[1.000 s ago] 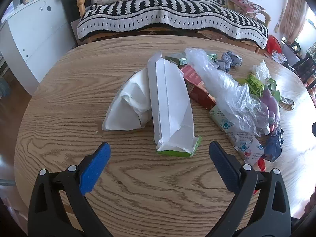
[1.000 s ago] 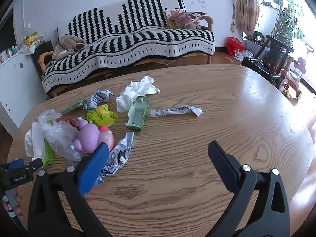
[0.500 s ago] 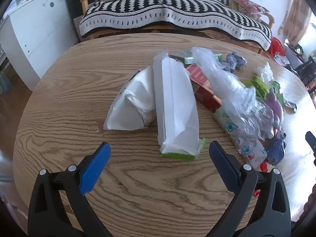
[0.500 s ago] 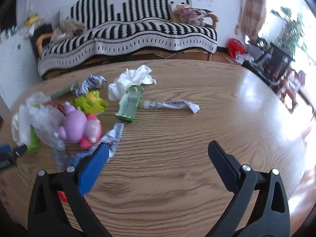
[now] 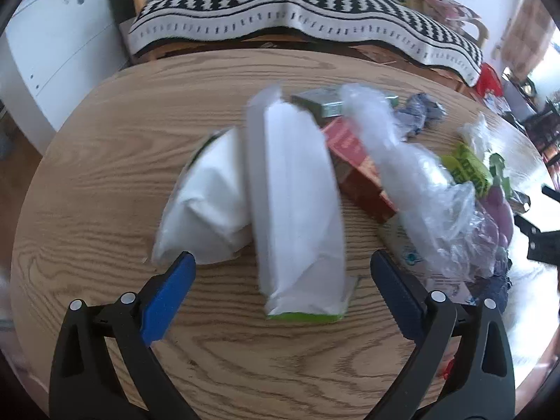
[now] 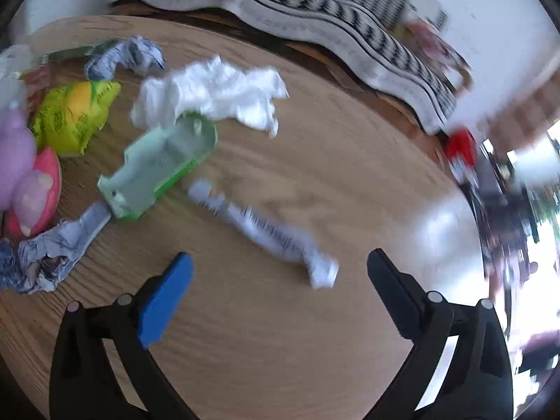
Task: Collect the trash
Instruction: 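Grasp the white paper bag with the left tool while the right tool grasps the foil wrapper, then carry both items to the black bin and open both tools to drop them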
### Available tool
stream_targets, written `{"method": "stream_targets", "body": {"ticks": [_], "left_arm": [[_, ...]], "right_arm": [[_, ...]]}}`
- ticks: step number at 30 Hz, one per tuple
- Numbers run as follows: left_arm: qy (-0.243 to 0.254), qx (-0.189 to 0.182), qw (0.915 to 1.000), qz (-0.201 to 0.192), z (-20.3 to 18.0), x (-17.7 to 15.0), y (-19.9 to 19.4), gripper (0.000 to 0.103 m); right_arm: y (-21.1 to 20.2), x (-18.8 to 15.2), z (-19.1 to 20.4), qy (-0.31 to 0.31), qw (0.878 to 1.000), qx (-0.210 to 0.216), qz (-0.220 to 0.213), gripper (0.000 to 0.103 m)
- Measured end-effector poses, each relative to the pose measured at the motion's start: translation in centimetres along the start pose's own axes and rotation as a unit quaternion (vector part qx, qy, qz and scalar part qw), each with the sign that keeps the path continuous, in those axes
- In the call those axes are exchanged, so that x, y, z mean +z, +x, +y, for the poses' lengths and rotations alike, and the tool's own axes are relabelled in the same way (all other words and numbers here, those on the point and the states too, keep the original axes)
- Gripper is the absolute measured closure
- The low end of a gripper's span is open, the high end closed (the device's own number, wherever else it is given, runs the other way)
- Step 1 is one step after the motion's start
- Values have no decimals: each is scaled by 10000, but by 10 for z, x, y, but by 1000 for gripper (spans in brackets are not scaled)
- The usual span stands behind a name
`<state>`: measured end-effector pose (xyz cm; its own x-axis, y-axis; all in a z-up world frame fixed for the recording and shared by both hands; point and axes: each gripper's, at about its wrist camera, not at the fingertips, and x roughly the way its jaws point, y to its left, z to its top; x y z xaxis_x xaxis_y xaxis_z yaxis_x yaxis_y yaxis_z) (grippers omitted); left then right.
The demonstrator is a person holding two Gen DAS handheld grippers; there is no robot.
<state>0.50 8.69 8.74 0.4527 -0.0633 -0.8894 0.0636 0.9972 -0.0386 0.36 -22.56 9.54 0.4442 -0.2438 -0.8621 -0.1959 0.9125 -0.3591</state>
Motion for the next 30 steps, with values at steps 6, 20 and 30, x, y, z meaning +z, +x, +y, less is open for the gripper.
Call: {"method": "stream_targets", "body": {"ticks": [6,20,30], "left_arm": [[-97,137,9999,27,3,4,10,6],[-394,-113,9989,-222,13,11,12,66],[-604,-267,9941,-862,19,-10,-49,68]], "right_arm": [[32,14,-39,654,9871,1436,251,7],[-7,-29,1,1232,9801,1419,-641,89],[-70,-82,-22,2543,9482,1626,-994,89]]}}
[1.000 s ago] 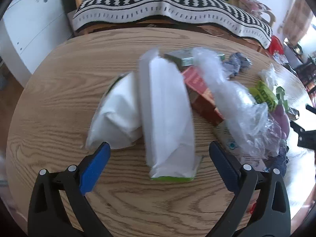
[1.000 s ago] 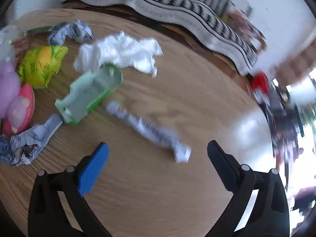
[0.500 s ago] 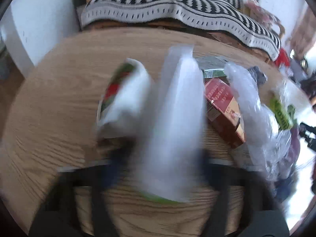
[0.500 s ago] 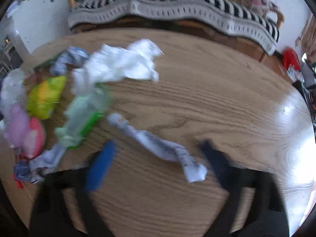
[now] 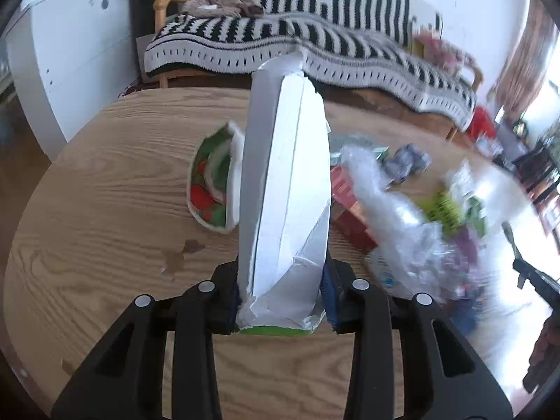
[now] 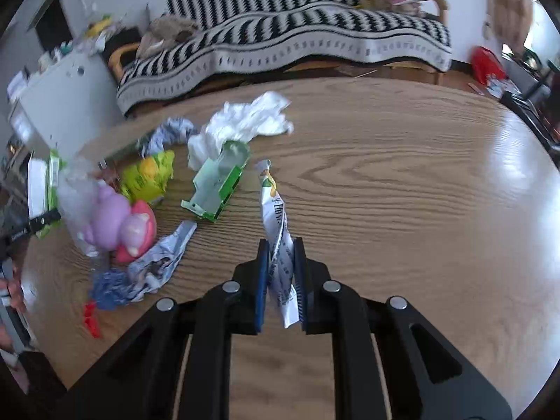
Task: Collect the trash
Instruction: 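Carry both items to the black bin and open both tools to drop them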
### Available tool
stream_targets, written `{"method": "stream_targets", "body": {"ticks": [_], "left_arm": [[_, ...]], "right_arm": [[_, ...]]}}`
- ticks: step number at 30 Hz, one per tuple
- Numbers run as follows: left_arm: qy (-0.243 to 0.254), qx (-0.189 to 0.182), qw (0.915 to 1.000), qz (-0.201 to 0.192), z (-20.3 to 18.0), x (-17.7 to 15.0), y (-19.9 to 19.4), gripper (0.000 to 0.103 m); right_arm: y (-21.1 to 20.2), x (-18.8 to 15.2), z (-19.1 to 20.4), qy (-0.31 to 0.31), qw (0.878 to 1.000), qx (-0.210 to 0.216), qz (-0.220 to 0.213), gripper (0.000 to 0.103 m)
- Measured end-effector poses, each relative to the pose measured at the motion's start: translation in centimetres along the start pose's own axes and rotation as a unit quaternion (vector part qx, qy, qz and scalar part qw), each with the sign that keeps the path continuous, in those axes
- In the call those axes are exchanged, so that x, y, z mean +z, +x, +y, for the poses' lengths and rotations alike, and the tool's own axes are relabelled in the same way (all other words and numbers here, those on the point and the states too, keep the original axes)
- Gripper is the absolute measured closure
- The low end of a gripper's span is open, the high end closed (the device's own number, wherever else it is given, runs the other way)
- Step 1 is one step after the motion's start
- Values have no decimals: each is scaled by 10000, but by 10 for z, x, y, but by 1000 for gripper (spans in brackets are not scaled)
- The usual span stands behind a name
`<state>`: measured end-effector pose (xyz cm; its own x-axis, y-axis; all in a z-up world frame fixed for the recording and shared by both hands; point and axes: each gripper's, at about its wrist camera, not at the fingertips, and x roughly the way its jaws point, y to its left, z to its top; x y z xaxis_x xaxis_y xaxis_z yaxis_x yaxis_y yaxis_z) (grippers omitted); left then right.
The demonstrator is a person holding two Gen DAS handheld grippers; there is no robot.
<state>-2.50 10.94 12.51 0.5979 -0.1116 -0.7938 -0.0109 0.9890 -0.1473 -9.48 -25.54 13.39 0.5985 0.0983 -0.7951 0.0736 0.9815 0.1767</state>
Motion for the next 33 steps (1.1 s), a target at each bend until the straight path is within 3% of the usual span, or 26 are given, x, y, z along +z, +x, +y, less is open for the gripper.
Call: {"method": "stream_targets", "body": {"ticks": [4,8,12,15,18,20,23,27,29,33], "left_arm": [[-249,-333,9991,-95,-13,-5,-34,68],[247,-699,9971,-186,-61,-17,-74,68],[895,-1287,9873,-242,-124,-43,-118,68],[1544,-1881,9698,-150,-182,-80,-147,68],[2139,-2526,9433,259,-241,-139,-163,68],[2459,-2753,9277,553,-270,-178,-162,68],[2898,-2927,9053,1041,-306,-233,-149,68],[3281,-3047,8777,1708,-348,-299,-128,68],[3531,-3009,8643,1941,-364,-329,-121,68],[3879,-2871,8483,2180,-378,-360,-107,68]], "right_arm": [[-53,-2,-4,-23,9996,-147,-257,89],[-112,-13,-15,-1,9981,-231,-570,89],[-172,-33,-27,-77,9961,-287,-834,89],[-225,-61,-42,-71,9936,-392,-1052,89],[-265,-100,-66,235,9920,-398,-1177,89],[-281,-129,-83,520,9907,-423,-1185,89],[-289,-194,-114,1117,9867,-617,-1007,89],[-266,-281,-152,2153,9732,-646,-477,89],[-257,-310,-165,2456,9666,-687,-242,89],[-248,-334,-178,2750,9593,-629,-70,89]]}}
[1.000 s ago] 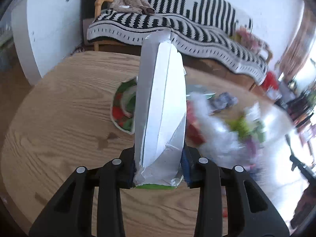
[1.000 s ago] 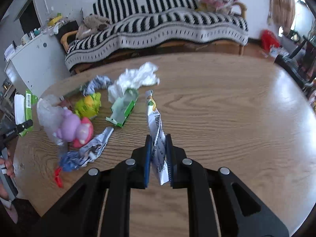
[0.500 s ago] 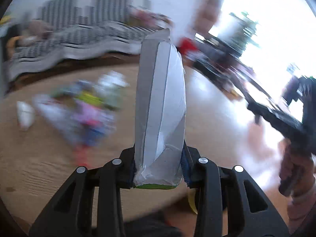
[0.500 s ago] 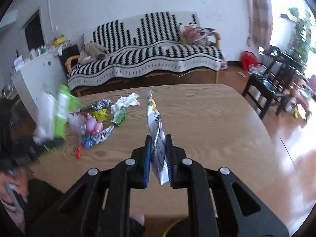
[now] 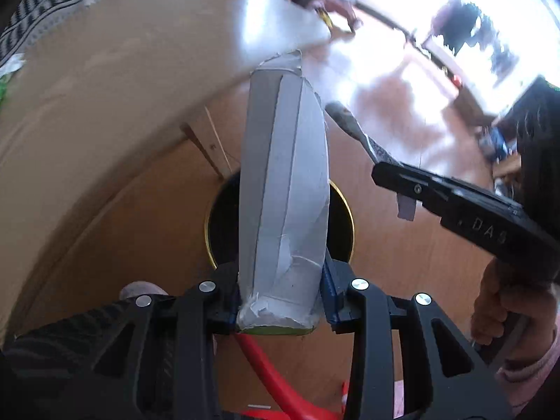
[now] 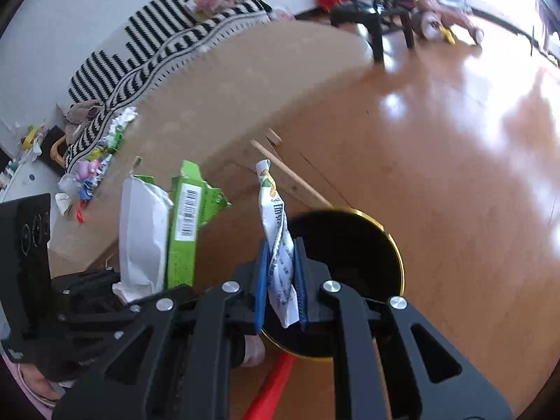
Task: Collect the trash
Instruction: 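Carry both items to the black bin and open both tools to drop them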
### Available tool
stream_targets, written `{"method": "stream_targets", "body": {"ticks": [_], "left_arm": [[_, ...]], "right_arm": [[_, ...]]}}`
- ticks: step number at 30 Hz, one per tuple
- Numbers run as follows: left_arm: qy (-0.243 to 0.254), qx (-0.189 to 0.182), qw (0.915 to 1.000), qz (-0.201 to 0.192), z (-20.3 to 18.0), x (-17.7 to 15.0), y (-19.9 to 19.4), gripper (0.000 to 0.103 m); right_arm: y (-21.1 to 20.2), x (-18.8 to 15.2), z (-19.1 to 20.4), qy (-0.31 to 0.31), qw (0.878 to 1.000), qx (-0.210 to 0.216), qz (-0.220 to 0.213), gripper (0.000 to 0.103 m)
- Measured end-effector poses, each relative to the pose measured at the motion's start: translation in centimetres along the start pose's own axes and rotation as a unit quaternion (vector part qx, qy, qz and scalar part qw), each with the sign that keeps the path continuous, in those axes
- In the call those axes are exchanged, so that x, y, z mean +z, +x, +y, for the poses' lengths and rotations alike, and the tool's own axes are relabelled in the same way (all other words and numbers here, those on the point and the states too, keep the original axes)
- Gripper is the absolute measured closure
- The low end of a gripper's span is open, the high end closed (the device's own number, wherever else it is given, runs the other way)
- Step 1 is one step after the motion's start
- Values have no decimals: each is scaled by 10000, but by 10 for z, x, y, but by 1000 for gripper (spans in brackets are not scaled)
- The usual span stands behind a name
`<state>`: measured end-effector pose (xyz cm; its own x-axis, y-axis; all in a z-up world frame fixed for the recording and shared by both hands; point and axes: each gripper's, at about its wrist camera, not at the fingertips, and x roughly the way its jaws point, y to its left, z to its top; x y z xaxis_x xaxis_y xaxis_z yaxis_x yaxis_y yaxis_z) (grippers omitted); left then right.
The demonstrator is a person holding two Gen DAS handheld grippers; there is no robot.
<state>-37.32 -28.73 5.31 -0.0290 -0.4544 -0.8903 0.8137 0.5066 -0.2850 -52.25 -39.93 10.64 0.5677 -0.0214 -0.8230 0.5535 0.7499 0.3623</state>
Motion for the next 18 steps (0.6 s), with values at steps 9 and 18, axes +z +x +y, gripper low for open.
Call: {"method": "stream_targets", "body": {"ticks": [9,18], "left_arm": [[-13,-135,9994,304,4,-3,29,68],[295,81,9993,-219,-6,1,19,6]], "right_arm": [[12,-6,-16,283,9996,-51,62,89],[-1,7,-32,770,9963,-353,-144,15]]}}
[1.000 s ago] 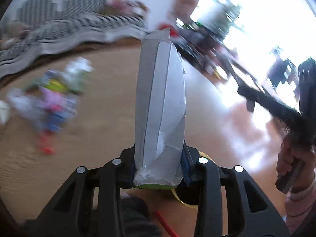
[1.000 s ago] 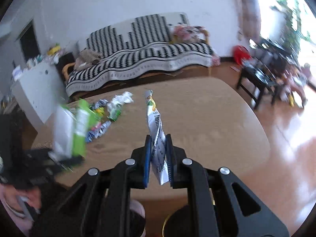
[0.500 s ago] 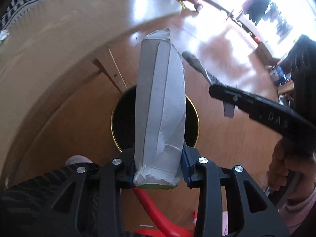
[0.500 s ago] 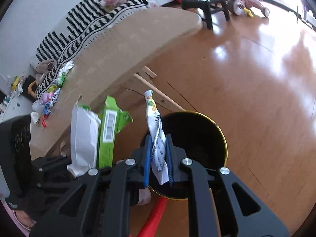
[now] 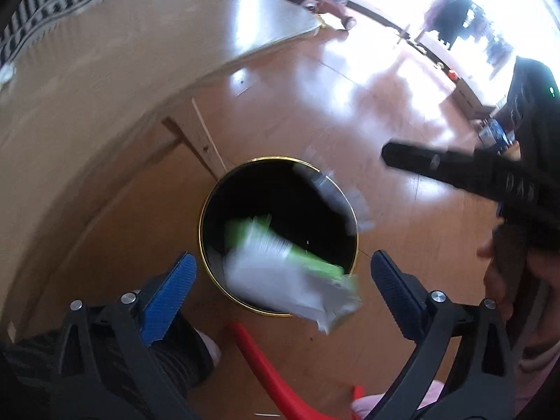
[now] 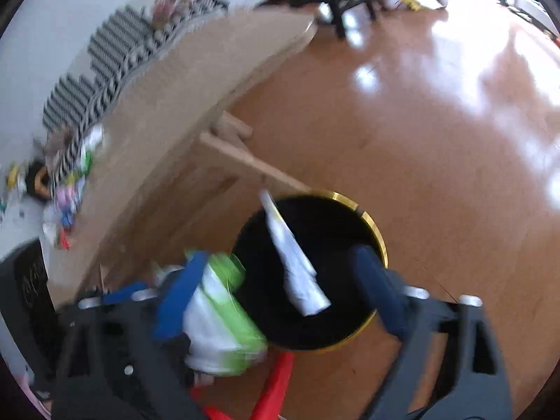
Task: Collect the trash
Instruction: 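Carry both items to the black bin and open both tools to drop them, then grasp the clear plastic bag with the left tool while the right tool grasps the crumpled foil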
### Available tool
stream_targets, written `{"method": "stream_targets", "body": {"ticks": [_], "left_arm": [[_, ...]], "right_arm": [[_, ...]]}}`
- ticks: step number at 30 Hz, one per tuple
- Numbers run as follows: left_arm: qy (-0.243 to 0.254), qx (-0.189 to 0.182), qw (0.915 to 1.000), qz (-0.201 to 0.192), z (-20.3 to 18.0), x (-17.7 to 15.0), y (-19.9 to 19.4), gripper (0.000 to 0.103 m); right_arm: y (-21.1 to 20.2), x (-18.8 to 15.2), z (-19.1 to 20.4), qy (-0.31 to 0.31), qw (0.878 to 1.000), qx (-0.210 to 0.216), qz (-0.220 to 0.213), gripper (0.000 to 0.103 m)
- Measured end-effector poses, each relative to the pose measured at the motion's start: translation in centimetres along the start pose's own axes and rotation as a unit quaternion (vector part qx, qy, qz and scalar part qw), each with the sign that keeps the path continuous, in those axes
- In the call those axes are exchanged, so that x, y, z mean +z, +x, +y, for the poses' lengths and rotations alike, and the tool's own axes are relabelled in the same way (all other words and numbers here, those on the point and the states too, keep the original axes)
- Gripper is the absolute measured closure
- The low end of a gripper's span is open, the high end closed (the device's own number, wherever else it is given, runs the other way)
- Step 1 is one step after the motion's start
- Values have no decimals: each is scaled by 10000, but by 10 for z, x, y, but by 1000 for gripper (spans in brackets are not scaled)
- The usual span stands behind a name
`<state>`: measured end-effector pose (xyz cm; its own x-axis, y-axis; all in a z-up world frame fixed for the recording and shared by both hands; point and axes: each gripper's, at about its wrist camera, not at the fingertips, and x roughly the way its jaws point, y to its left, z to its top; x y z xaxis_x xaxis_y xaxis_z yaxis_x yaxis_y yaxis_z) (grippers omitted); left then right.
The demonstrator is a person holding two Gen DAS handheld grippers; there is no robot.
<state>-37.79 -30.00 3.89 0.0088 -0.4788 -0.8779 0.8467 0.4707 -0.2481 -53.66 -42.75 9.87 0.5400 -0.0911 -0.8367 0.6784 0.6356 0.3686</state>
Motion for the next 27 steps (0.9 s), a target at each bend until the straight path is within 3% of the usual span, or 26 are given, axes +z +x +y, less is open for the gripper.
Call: {"method": "stream_targets", "body": {"ticks": [2,6,9,12,15,17,18,19,21,22,24,27], "left_arm": [[33,11,9999,-128,6,1,-15,6],[-358,497,9950,-791,37,5,-62,6],[-940,744,9849,-1250,80,4,-110,6],[-1364,1187,9702,-1611,137,-8,-158,6],[-1748,1902,9499,-1759,204,-32,-197,6],[-2179,2307,9301,-1852,257,-56,-223,6],[-2452,2480,9181,-1885,281,-68,-233,6],[-2921,2689,8977,-1911,315,-86,-249,6],[-3554,2745,8724,-1932,358,-112,-264,6],[-3754,2710,8649,-1939,369,-113,-267,6],[-3929,2607,8600,-1950,389,-117,-267,6],[-3638,2623,8701,-2044,400,-102,-260,6]], "right_arm": [[-8,4,-7,166,9997,-74,-134,7],[-13,8,-9,573,9974,-168,-411,6],[-5,8,32,-71,9967,-361,-719,6],[16,5,86,-722,9954,-99,-618,6],[36,12,150,-1254,9906,153,-527,6],[51,15,196,-1552,9863,331,-447,6],[62,19,224,-1715,9837,410,-347,6],[75,24,254,-1872,9814,351,-225,6],[92,31,297,-2005,9793,205,-184,6],[101,34,319,-2035,9785,261,-192,6],[121,33,367,-2195,9745,447,-140,6],[154,19,435,-2732,9604,548,21,6]]}}
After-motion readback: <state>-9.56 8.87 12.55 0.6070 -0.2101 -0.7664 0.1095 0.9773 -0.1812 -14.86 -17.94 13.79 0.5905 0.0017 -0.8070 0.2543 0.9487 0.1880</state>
